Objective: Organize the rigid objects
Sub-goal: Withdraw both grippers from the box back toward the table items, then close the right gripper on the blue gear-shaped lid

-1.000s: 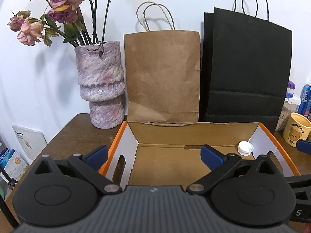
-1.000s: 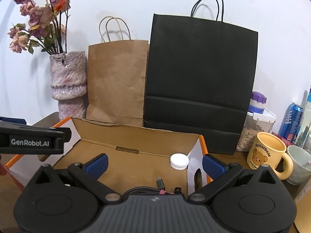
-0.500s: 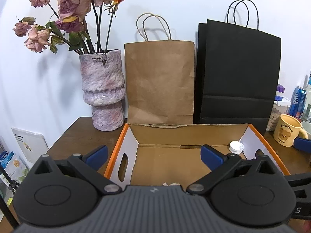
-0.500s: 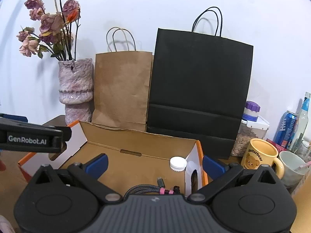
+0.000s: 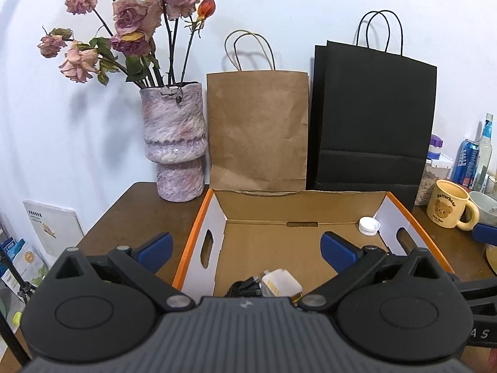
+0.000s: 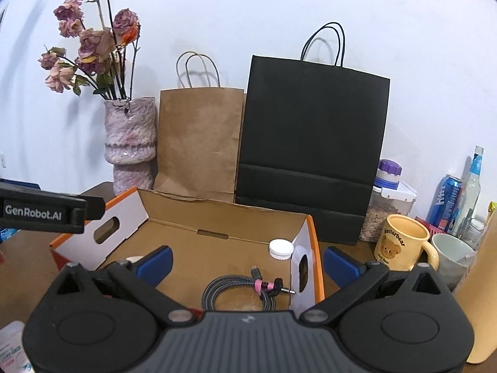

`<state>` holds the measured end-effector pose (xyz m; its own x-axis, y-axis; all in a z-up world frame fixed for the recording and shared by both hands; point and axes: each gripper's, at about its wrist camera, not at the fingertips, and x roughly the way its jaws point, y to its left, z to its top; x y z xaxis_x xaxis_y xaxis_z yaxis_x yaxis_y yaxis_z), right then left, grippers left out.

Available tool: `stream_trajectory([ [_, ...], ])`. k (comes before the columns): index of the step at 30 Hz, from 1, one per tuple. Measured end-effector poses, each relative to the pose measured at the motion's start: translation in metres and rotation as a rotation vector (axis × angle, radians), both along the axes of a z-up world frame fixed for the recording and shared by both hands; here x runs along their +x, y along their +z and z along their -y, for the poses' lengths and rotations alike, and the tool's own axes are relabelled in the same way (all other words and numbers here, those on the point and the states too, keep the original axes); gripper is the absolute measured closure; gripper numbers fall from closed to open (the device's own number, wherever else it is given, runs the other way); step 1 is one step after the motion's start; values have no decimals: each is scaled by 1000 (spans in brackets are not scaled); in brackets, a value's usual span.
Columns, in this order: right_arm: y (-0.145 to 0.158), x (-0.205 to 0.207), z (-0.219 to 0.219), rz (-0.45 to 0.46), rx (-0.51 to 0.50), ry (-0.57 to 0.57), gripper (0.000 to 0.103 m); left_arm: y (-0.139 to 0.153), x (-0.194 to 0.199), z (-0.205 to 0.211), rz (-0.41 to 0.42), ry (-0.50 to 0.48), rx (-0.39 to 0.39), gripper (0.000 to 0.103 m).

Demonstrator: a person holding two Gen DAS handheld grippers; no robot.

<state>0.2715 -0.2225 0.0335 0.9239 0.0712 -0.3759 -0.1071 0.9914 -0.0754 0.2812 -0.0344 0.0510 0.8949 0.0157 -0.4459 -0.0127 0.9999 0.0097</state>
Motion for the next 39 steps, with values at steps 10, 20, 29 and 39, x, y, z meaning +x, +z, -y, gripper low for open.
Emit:
stream_trajectory([
  [10, 2, -40, -3, 6, 9, 2, 0, 4, -43, -6, 2, -9, -16, 0],
  [20, -1, -79, -3, -4, 29, 7, 0, 5, -80, -3, 0, -27, -4, 0],
  [29, -18, -116, -2, -44, 43, 14, 0, -11, -117, -12, -27, -25, -3, 0],
  [39, -47, -146, -13, -115, 12, 43, 0, -34, -152, -23, -60, -35, 10, 0],
])
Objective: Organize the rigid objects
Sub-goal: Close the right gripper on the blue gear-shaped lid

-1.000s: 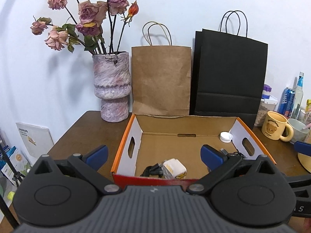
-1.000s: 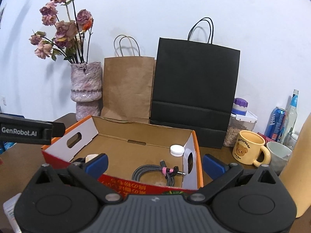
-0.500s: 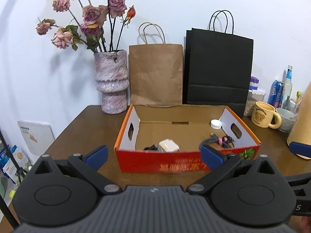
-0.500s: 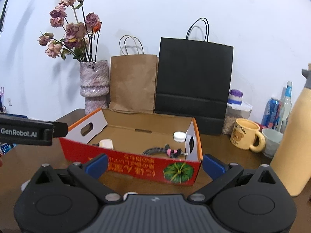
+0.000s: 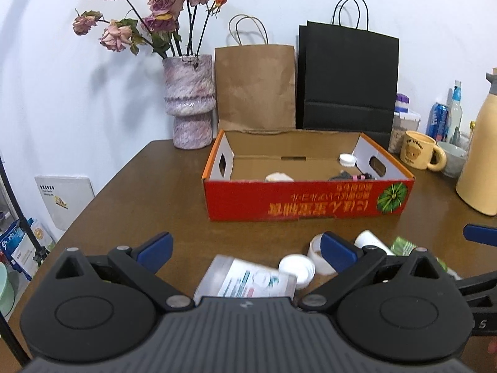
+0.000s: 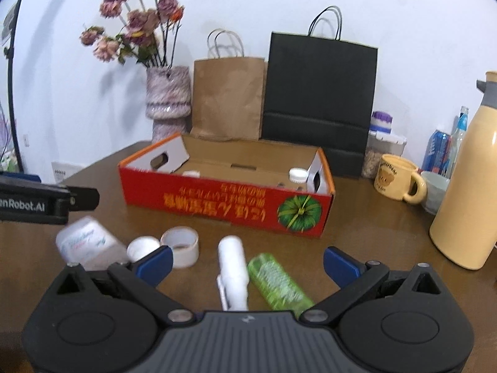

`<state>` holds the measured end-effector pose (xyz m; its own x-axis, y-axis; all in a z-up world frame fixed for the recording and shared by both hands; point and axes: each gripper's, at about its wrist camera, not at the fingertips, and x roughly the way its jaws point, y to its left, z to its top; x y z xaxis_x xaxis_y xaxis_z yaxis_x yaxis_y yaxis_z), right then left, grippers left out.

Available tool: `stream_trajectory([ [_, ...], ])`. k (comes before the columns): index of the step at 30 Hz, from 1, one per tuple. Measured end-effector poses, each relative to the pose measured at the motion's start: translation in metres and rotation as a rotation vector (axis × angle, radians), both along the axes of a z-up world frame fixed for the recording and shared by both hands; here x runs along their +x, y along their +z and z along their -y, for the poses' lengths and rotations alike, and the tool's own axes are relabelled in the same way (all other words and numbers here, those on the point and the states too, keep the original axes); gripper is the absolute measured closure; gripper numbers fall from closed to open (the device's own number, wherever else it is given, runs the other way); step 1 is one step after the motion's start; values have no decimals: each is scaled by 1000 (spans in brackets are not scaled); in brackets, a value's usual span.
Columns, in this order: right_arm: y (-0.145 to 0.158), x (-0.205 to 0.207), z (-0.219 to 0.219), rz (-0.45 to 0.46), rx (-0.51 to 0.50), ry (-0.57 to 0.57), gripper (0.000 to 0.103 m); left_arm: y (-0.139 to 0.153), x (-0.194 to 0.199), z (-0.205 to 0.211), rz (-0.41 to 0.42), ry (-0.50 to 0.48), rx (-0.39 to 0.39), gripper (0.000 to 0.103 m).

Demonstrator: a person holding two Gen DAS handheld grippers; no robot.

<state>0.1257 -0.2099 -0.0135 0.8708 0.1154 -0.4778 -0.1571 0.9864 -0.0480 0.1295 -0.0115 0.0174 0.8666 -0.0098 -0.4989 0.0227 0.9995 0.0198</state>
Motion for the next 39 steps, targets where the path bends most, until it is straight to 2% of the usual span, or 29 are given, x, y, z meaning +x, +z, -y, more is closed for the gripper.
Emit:
stream_trajectory([
  [12, -35, -13, -26, -108, -68, 70, 0, -23, -21, -13, -43, -12, 5, 0],
  [20, -44, -13, -30, -138, -45, 83, 1, -34, -27, -23, -66, -7, 2, 0],
  [24, -45, -13, -28, -148, -13, 86, 11, -37, -28, -26, -70, -6, 1, 0],
  [28, -46, -14, -28, -154, -1, 92, 29, -38, -26, -28, -77, -2, -4, 0],
  [32, -48, -15, -30, -161, 2, 106, 39, -39, -26, -29, -78, -5, -7, 0],
  [34, -47, -15, -29, -161, 17, 113, 51, -40, -26, -28, -77, -8, -7, 0],
  [39, -46, -17, -29, -141, 13, 100, 52, -40, -25, -29, -74, -13, -12, 0],
])
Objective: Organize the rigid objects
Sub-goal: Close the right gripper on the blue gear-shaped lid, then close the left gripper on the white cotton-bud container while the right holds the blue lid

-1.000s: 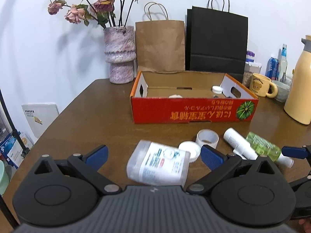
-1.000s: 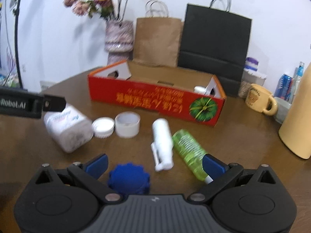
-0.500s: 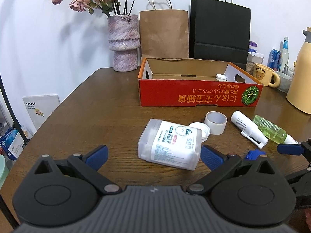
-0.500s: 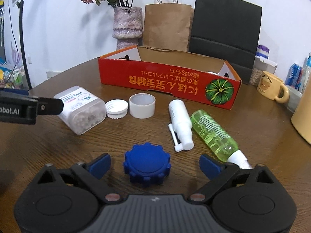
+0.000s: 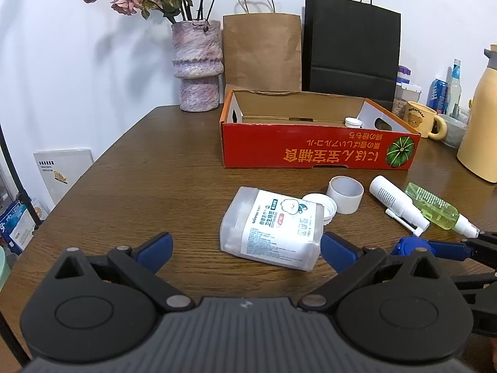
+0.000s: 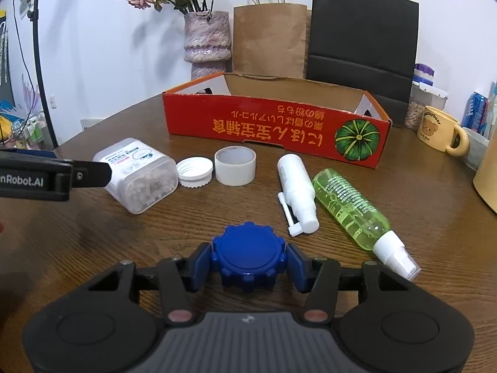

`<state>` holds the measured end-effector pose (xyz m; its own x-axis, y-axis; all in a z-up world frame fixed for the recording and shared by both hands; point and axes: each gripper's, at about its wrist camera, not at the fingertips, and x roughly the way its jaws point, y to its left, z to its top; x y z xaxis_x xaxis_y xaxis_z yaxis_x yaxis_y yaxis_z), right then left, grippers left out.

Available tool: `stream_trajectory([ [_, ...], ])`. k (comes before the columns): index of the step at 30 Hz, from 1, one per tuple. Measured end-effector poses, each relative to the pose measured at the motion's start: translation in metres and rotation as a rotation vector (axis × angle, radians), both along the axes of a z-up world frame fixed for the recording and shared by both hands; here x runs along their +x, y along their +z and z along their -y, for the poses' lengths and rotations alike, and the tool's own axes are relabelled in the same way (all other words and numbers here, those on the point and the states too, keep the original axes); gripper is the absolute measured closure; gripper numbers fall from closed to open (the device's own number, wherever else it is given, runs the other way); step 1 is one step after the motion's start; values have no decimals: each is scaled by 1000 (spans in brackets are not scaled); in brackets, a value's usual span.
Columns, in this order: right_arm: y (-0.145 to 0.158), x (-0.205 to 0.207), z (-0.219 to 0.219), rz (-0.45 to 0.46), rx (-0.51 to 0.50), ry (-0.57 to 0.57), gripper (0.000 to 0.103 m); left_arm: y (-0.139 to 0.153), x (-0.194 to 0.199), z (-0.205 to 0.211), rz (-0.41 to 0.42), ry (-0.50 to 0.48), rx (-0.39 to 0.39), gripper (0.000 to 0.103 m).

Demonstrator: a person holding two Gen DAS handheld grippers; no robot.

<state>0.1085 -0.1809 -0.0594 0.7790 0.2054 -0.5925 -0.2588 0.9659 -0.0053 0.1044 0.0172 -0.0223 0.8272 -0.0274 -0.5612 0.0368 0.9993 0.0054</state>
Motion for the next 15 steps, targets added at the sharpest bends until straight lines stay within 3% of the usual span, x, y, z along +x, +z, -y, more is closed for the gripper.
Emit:
stream_trajectory([
  [10, 11, -4, 6, 72, 36, -32, 52, -1, 4, 0, -2, -20, -20, 0],
  [15, 17, -4, 7, 101, 48, -48, 52, 0, 13, 6, 1, -60, 12, 0],
])
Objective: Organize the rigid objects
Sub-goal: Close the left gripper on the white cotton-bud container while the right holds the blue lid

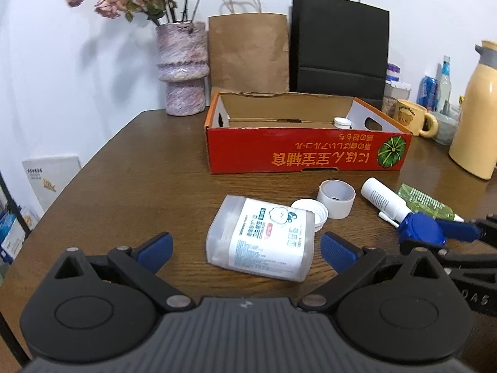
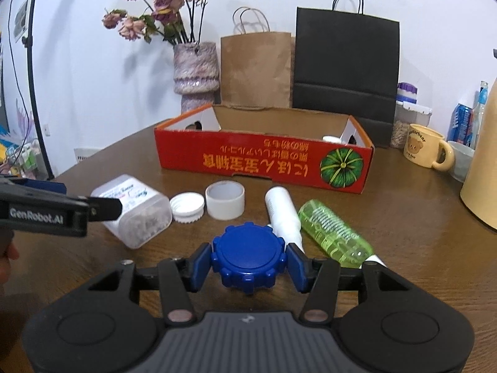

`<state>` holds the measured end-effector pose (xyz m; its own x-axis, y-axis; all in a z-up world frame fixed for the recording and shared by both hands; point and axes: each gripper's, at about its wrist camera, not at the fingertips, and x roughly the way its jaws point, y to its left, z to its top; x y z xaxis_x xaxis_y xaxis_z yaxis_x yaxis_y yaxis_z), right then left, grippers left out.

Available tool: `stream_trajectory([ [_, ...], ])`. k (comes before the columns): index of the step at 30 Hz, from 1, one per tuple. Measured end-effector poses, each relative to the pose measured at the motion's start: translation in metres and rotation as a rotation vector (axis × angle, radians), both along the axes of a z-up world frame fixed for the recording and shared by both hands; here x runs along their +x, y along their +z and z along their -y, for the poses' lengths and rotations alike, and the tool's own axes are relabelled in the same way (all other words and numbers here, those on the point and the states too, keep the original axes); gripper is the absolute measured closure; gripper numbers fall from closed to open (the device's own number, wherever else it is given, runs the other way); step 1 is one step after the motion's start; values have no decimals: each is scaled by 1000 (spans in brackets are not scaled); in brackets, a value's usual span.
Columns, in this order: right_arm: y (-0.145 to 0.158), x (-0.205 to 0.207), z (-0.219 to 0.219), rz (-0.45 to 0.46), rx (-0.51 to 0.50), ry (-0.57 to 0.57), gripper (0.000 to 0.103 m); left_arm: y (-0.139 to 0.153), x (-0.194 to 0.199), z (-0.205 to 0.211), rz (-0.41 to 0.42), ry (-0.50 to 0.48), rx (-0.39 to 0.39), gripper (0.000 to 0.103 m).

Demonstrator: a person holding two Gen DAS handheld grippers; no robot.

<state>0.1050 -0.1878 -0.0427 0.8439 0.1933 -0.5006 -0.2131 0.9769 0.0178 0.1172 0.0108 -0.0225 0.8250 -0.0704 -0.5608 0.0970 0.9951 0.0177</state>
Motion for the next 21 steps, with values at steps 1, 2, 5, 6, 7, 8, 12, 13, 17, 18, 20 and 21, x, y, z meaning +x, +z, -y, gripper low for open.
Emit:
stream_trajectory([
  [1, 1, 0, 0, 6, 2, -4, 52, -1, 3, 1, -3, -10, 6, 0],
  [2, 2, 1, 1, 11, 5, -10, 52, -1, 5, 2, -5, -18, 10, 0],
  [5, 5, 4, 2, 21, 12, -22, 52, -2, 12, 3, -8, -38, 17, 0],
  [6, 6, 5, 3, 23, 13, -24, 52, -2, 14, 3, -10, -45, 17, 0],
  [7, 7, 6, 3, 26, 15, -27, 52, -2, 17, 3, -16, -56, 18, 0],
  [8, 8, 7, 3, 30, 16, -29, 52, -2, 19, 3, -21, -67, 17, 0],
  [12, 9, 10, 2, 36, 18, -35, 52, -5, 30, 5, -38, -100, 18, 0],
  [13, 8, 11, 2, 36, 18, -36, 52, -5, 32, 6, -37, -104, 27, 0],
  [17, 6, 14, 2, 29, 20, -40, 52, -10, 41, 10, -43, -108, 49, 0],
  [18, 6, 14, 3, 30, 22, -43, 52, -12, 44, 10, -50, -109, 54, 0],
  [20, 5, 15, 4, 32, 26, -50, 52, -16, 46, 10, -63, -108, 57, 0],
  [21, 4, 16, 4, 32, 29, -53, 52, -19, 48, 10, -70, -107, 56, 0],
])
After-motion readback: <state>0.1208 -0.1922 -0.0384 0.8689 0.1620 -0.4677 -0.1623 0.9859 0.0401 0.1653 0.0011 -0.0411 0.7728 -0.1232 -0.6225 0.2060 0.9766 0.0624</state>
